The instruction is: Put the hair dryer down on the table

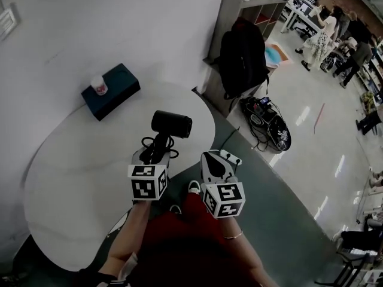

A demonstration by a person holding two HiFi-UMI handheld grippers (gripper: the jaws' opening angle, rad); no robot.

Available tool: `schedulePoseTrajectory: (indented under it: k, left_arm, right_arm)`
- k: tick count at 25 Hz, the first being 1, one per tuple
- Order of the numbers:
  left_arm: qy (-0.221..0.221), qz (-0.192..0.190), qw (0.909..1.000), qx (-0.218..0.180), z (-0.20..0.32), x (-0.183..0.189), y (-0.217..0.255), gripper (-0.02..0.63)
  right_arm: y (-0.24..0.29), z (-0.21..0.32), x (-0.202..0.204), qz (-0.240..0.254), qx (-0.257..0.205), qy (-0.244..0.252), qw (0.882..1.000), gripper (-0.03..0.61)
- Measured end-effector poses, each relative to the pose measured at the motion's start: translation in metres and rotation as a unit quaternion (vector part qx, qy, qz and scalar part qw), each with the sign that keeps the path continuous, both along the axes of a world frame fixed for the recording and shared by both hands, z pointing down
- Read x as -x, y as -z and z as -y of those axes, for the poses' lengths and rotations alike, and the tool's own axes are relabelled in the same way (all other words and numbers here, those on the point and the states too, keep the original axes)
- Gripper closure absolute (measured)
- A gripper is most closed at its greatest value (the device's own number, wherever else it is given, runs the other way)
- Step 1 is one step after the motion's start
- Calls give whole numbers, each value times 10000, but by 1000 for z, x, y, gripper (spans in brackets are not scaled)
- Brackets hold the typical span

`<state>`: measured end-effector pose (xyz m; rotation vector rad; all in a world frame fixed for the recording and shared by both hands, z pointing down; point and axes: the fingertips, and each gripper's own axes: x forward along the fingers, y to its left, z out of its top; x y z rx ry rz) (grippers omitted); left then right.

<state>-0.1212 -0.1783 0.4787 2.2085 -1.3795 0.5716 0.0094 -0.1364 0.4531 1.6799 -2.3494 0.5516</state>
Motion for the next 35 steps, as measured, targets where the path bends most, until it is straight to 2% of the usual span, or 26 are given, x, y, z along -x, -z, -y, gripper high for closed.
schedulePoseTrajectory:
  k: [6, 14, 35]
  left_arm:
    - [19, 112, 9999, 108, 44, -25, -12, 404]
    - [96, 260, 9987, 429, 80, -41, -44, 405]
    - [340, 675, 9957, 536, 129, -46, -75, 404]
  right_arm:
    - [-5, 47, -24, 4, 94, 84, 9999, 563]
    - [-30, 89, -34, 65, 422, 295, 9987, 563]
    - [-53, 137, -47, 95, 665, 525, 9964, 563]
